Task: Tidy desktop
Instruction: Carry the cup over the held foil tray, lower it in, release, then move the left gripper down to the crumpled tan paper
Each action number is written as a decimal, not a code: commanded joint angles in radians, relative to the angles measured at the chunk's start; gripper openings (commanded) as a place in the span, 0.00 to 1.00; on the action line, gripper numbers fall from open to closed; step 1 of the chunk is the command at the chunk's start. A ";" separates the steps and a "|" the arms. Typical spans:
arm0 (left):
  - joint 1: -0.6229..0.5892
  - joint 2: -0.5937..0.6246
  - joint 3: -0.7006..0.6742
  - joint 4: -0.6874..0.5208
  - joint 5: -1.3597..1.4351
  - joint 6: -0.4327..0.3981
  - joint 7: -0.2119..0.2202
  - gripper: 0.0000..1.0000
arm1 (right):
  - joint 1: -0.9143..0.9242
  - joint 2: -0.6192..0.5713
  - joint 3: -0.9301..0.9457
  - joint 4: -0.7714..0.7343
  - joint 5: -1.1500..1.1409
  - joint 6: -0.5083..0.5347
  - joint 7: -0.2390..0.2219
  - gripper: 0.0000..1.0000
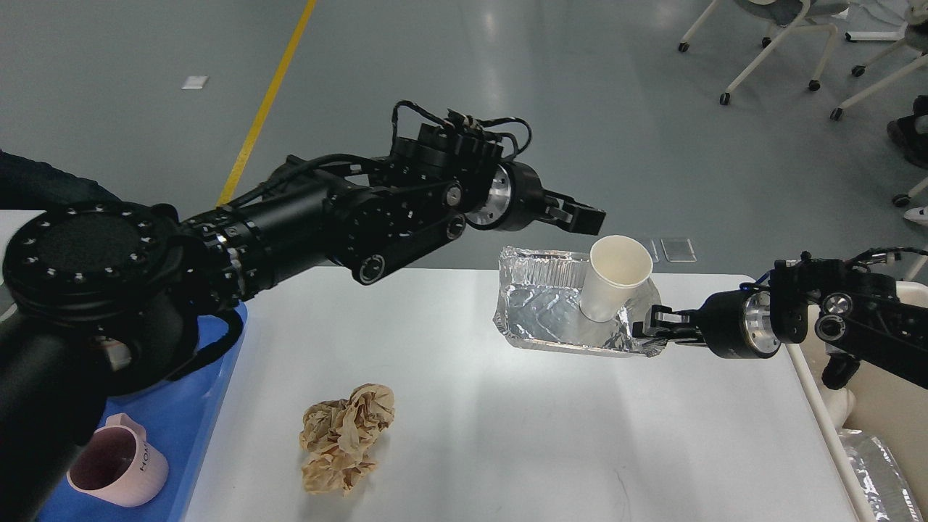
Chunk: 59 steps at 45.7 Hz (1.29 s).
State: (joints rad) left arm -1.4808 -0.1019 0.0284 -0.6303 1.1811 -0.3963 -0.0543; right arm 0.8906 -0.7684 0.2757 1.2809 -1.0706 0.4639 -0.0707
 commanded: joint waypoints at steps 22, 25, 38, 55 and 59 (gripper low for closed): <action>0.157 1.039 -0.007 -0.837 -0.021 0.151 0.174 0.97 | -0.006 0.011 0.002 0.000 0.000 -0.001 0.000 0.00; 0.226 1.140 -0.012 -0.897 -0.020 0.201 0.169 0.97 | -0.006 0.011 0.002 0.000 0.000 -0.001 0.000 0.00; 0.467 1.429 -0.041 -1.000 -0.026 0.441 0.073 0.97 | -0.012 0.011 0.002 0.000 0.000 -0.002 0.002 0.00; 0.743 1.460 -0.031 -1.068 -0.031 0.606 0.007 0.97 | -0.024 0.006 0.002 0.000 0.000 -0.004 0.002 0.00; 0.761 1.421 -0.031 -1.065 -0.032 0.602 0.008 0.97 | -0.024 0.006 0.002 0.000 0.000 -0.004 0.002 0.00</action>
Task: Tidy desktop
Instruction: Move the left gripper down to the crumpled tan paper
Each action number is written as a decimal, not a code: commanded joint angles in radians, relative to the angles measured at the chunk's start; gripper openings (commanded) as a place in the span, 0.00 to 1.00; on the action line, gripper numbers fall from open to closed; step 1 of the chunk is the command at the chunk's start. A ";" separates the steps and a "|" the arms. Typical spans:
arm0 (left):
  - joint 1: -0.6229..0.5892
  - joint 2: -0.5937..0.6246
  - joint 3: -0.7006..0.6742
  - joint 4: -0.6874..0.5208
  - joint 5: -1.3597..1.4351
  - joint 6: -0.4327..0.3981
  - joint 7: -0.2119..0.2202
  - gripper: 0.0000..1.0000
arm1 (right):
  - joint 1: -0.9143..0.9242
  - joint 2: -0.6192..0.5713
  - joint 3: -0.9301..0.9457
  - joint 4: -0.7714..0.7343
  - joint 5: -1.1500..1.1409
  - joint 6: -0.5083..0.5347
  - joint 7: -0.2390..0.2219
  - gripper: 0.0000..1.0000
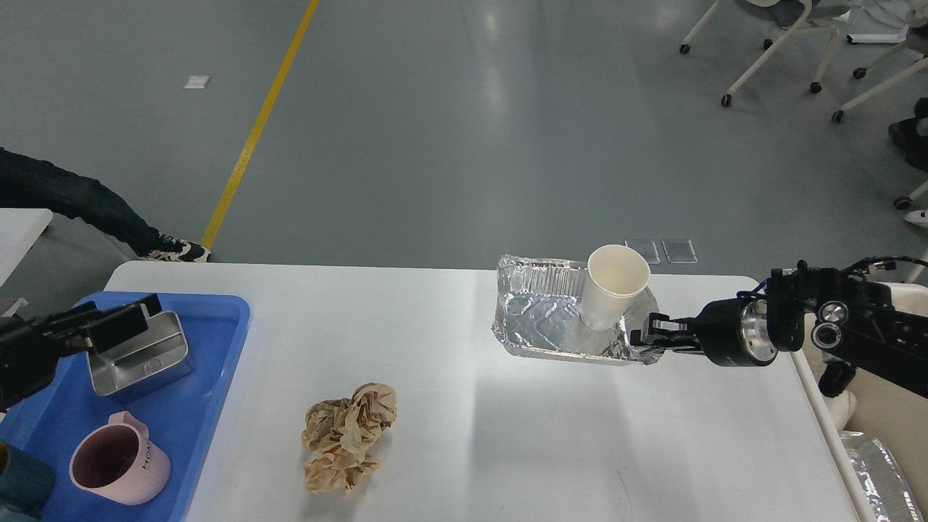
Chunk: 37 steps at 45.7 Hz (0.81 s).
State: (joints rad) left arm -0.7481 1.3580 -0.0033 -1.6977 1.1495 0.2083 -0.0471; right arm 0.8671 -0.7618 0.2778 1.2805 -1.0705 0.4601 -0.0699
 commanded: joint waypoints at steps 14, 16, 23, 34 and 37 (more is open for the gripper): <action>0.058 -0.358 0.009 0.088 -0.010 -0.056 0.016 0.97 | -0.010 -0.010 0.001 0.000 0.000 -0.001 0.001 0.00; 0.073 -0.411 0.011 0.119 -0.010 -0.056 0.016 0.97 | -0.013 -0.011 0.003 0.000 0.000 -0.001 0.001 0.00; 0.107 -0.511 0.017 0.226 -0.011 -0.061 0.016 0.97 | -0.028 -0.011 0.020 0.000 0.000 -0.001 0.002 0.00; 0.110 -0.626 0.072 0.320 -0.010 -0.061 0.016 0.97 | -0.031 -0.010 0.023 -0.001 0.000 -0.001 0.002 0.00; 0.107 -0.646 0.086 0.343 -0.010 -0.061 0.015 0.97 | -0.033 -0.010 0.023 -0.001 0.000 -0.001 0.004 0.00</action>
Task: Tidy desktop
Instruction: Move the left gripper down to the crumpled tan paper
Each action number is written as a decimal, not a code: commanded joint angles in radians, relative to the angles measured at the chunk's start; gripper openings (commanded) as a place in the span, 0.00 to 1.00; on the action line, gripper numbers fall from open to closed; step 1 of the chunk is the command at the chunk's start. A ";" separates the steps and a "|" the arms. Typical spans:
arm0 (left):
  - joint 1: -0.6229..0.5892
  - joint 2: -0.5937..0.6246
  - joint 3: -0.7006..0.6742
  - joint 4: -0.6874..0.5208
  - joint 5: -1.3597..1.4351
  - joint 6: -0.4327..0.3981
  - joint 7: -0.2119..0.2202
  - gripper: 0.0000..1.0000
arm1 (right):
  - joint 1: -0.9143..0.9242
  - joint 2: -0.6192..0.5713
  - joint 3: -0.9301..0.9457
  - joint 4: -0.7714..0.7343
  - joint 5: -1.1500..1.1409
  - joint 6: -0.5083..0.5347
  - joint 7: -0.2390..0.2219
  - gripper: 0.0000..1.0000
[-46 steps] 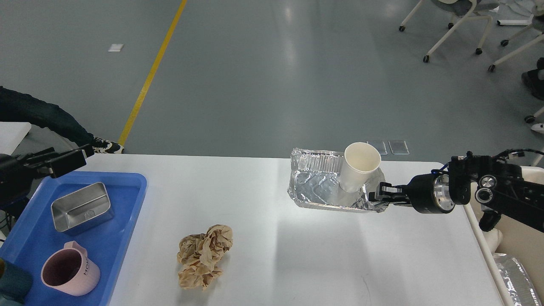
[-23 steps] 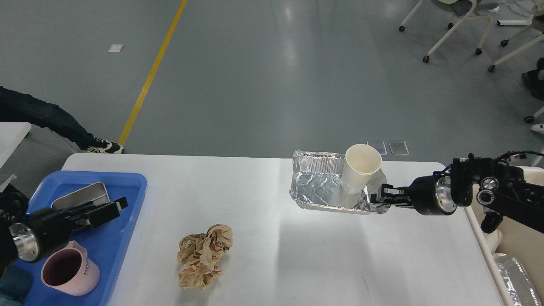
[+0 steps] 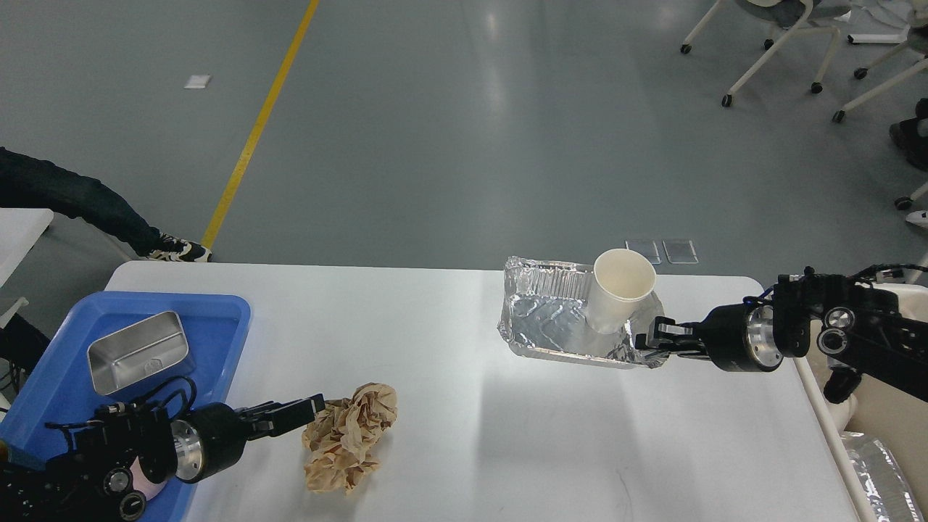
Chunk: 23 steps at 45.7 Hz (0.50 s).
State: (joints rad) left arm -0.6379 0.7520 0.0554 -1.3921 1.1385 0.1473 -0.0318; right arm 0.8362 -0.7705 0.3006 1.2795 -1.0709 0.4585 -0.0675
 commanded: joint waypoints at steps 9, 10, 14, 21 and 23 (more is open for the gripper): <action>0.000 -0.115 0.052 0.076 0.001 -0.012 -0.007 0.97 | -0.008 -0.003 0.002 0.000 0.000 0.000 0.001 0.00; -0.002 -0.118 0.061 0.079 0.000 -0.012 -0.011 0.97 | -0.009 -0.003 0.005 0.000 0.002 0.000 0.002 0.00; -0.002 -0.137 0.077 0.110 0.001 -0.012 -0.017 0.95 | -0.017 -0.001 0.015 0.000 0.000 0.000 0.002 0.00; 0.017 -0.198 0.080 0.153 0.001 -0.014 -0.019 0.61 | -0.023 -0.001 0.022 0.000 0.002 0.000 0.002 0.00; 0.021 -0.204 0.083 0.156 0.001 -0.014 -0.028 0.47 | -0.023 -0.001 0.022 0.000 0.002 0.000 0.002 0.00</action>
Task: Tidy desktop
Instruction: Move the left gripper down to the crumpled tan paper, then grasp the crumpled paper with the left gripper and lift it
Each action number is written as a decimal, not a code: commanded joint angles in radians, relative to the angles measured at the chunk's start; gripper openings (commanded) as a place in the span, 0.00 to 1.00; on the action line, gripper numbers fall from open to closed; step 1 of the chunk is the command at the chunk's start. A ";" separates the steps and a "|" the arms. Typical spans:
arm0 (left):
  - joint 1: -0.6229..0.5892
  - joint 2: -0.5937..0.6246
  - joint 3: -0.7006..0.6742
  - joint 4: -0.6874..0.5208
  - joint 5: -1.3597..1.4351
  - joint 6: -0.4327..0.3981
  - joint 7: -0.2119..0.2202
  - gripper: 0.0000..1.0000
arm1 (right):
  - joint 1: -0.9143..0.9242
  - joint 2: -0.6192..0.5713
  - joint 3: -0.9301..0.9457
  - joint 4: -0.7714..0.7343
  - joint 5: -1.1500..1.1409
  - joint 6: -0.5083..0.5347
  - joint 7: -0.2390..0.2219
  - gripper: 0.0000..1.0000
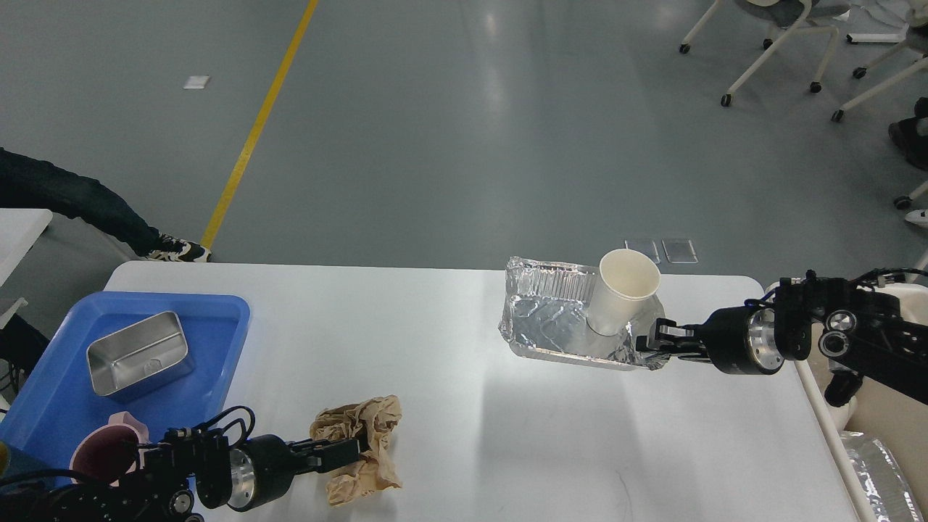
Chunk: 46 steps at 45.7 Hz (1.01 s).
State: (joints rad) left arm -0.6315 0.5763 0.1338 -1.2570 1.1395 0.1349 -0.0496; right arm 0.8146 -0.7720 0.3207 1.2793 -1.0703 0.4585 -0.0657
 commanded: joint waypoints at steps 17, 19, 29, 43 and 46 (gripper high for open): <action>0.004 -0.023 0.020 0.005 0.000 -0.009 -0.156 0.00 | -0.005 0.007 0.001 0.000 0.000 0.000 0.000 0.00; 0.003 -0.019 0.018 0.005 0.000 -0.014 -0.159 0.00 | -0.005 0.005 0.001 0.000 0.000 0.000 0.000 0.00; 0.001 -0.009 0.017 0.004 0.002 -0.015 -0.196 0.00 | -0.006 0.003 0.001 0.000 0.000 0.000 0.000 0.00; -0.042 0.221 0.013 -0.195 0.006 -0.023 -0.236 0.00 | -0.005 0.010 0.003 0.000 0.000 0.000 0.000 0.00; -0.071 0.321 0.012 -0.274 0.008 -0.024 -0.236 0.00 | -0.005 0.010 0.001 0.000 0.000 0.000 0.000 0.00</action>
State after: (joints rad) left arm -0.6580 0.7492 0.1466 -1.4045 1.1450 0.1150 -0.2842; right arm 0.8094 -0.7631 0.3223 1.2794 -1.0707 0.4587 -0.0665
